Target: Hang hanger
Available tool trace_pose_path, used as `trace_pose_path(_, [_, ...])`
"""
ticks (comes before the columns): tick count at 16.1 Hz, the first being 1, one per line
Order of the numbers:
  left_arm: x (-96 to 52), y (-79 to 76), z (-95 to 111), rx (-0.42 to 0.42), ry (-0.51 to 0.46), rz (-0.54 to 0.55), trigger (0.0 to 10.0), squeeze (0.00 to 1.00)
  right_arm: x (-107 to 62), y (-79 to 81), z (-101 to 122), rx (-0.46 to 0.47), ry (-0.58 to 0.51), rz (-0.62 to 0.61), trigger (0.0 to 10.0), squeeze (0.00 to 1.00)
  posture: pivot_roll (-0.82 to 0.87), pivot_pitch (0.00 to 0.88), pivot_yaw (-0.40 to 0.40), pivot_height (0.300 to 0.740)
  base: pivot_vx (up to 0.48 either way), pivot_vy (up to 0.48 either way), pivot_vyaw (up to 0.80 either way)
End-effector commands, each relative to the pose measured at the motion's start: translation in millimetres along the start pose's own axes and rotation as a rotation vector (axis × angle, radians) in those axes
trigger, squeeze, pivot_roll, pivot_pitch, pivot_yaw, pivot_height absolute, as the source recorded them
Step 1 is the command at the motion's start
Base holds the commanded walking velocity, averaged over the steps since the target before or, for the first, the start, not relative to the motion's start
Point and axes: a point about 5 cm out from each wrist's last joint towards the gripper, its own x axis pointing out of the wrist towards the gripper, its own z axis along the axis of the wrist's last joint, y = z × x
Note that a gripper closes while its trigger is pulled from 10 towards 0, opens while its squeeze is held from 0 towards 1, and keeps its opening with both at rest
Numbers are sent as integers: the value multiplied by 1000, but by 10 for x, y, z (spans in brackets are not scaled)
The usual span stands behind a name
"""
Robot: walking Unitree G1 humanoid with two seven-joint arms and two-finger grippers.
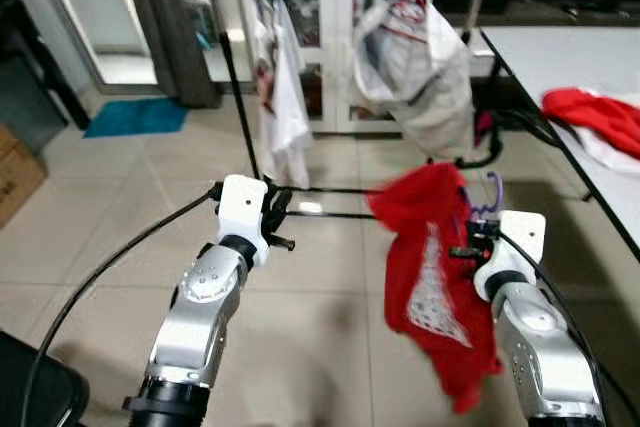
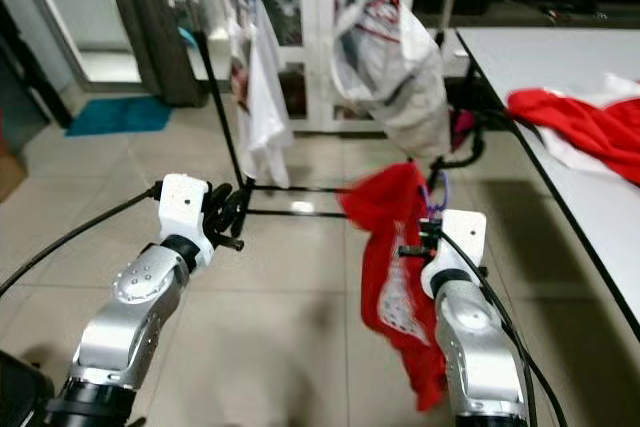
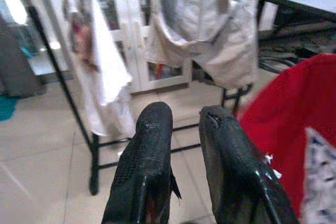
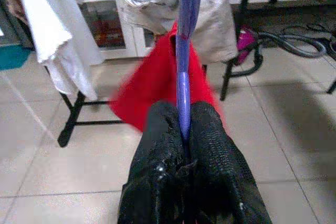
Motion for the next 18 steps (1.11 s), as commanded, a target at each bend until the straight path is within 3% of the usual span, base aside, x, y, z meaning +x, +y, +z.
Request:
trace_pose_path(1, [-16,101,28,17,-9,39,10000,0,17,118,116,11,-57,37,10000,0,44,0,39,740,319,0,0])
trace_pose_path(18, [-13,121,65,24,-18,50,10000,0,24,129,121,28,-59,45,10000,0,51,11,30,740,328,0,0])
